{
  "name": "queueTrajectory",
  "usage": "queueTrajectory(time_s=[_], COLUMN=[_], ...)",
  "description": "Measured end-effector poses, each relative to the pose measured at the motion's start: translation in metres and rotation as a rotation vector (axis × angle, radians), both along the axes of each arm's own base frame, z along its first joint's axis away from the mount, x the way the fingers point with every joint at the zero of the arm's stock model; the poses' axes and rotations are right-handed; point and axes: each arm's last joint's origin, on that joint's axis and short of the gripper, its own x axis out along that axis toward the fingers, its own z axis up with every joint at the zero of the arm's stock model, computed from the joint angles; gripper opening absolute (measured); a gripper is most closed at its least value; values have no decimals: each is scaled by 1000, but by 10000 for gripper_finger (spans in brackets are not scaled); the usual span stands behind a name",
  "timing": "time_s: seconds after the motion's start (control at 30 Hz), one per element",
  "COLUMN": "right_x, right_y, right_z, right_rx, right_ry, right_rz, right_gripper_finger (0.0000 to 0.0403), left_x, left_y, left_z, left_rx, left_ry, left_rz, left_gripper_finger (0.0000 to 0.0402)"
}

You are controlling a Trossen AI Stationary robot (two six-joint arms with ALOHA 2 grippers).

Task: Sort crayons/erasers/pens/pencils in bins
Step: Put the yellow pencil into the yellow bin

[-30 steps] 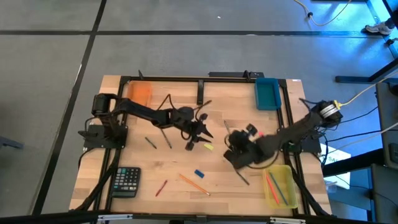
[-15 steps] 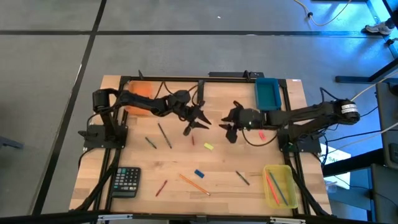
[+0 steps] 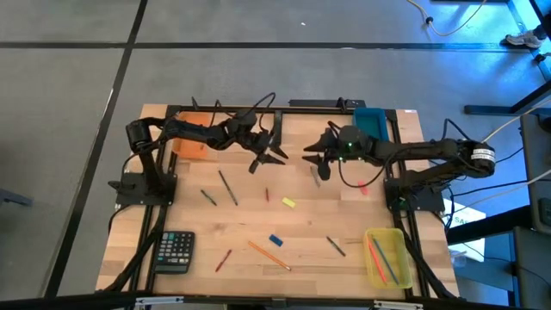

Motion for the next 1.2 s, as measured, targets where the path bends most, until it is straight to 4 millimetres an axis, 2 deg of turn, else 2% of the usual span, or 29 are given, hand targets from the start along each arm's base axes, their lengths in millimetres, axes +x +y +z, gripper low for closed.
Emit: queueTrajectory(time_s=[0.13, 0.33, 0.57, 0.77, 0.93, 1.2], right_x=[-1, 0, 1, -8, -15, -17], right_y=[-5, -5, -9, -16, -15, -2], right_z=[1, 2, 9, 11, 12, -3], right_rx=[-52, -60, -131, -131, -116, -82], right_ry=[5, -10, -69, -31, 13, 71], right_rz=[-38, -37, -41, -111, -112, -44], right_gripper_finger=[161, 161, 161, 161, 161, 161], left_x=[1, 0, 10, 20, 27, 34], left_y=[1, 7, 10, -6, -19, -46], left_z=[3, 25, 44, 45, 45, 34], left_rx=[42, 142, 206, 229, 250, 292], left_ry=[-42, -151, -212, -199, -185, -85], left_rz=[7, 95, 87, 38, 111, 108], left_gripper_finger=[98, 98, 98, 98, 98, 98])
